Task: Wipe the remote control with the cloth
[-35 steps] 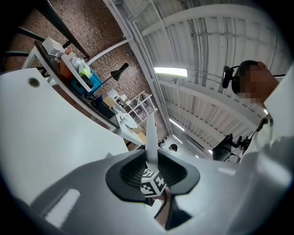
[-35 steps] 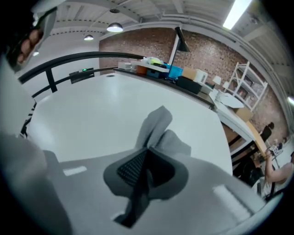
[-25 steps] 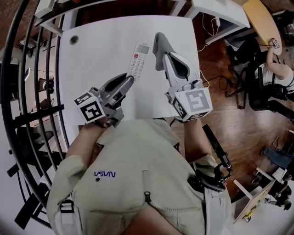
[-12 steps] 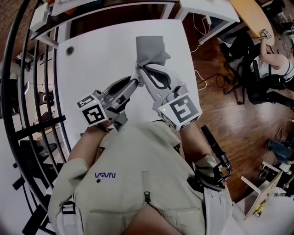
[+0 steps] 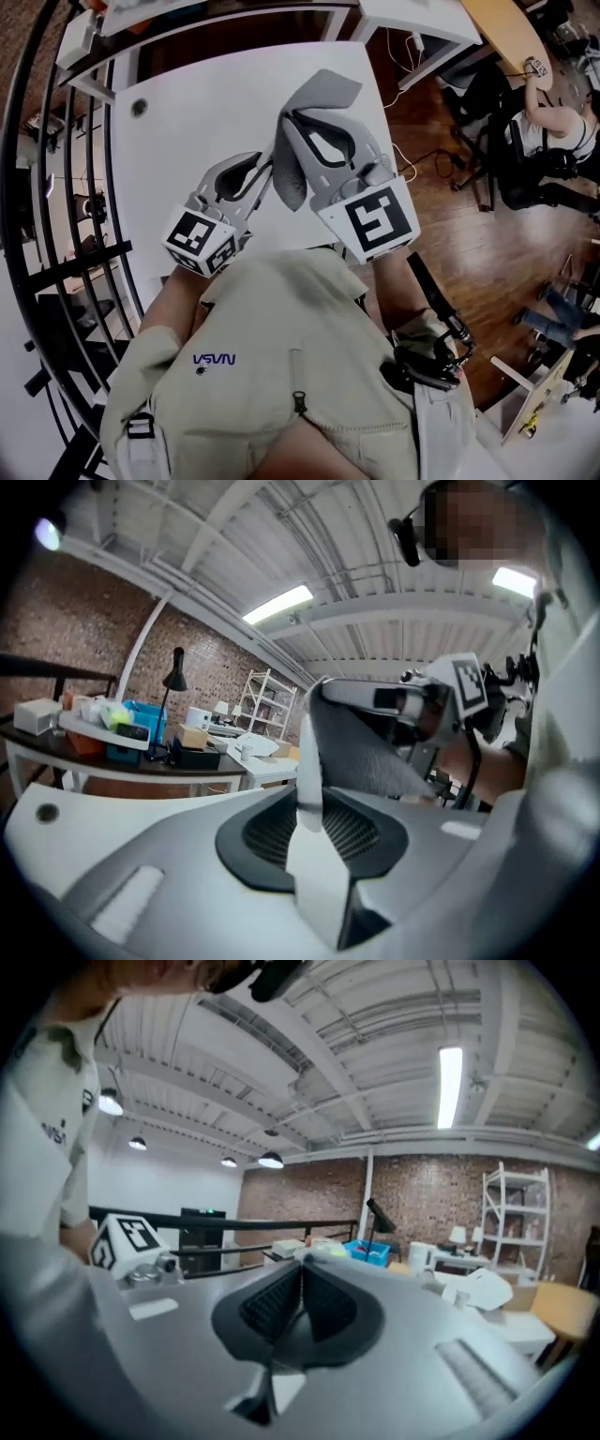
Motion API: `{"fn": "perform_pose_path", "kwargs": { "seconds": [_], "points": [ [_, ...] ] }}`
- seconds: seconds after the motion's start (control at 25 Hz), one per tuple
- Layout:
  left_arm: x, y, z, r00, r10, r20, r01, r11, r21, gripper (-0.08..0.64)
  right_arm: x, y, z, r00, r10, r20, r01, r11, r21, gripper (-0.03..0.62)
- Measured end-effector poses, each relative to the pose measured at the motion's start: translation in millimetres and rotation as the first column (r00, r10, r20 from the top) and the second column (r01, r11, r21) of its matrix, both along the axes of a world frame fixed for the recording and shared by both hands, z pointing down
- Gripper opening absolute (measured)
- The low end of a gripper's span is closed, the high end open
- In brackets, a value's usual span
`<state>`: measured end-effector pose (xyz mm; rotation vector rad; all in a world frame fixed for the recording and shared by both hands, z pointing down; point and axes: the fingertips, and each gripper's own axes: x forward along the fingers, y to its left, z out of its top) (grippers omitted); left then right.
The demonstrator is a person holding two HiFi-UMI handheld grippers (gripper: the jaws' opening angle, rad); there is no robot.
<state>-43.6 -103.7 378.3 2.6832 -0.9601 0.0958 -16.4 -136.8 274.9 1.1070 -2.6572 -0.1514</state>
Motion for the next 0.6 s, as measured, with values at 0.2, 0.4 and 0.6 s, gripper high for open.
{"fn": "perform_pose_path", "kwargs": {
  "seconds": [0.2,0.4,0.6],
  "points": [
    [3.5,4.4,-4.4,0.993,-0.024,0.119,0.013,0.995,0.095,0.091,-45.8,17.7,49.2,0.986,-0.114,-0.126,0.096,0.986,-0.14,0.006],
    [-4.4,-2.0,3.4,1.0,0.006,0.004,-0.006,1.0,0.017,0.091,-47.3,27.8,31.4,0.998,-0.058,0.009,0.059,0.996,-0.064,0.006],
    [-20.5,0.4,-18.0,0.958,0.026,-0.286,-0.076,0.983,-0.166,0.091,26.4,-26.9,-1.7,0.956,0.221,0.19,-0.22,0.975,-0.029,0.006]
  ]
}}
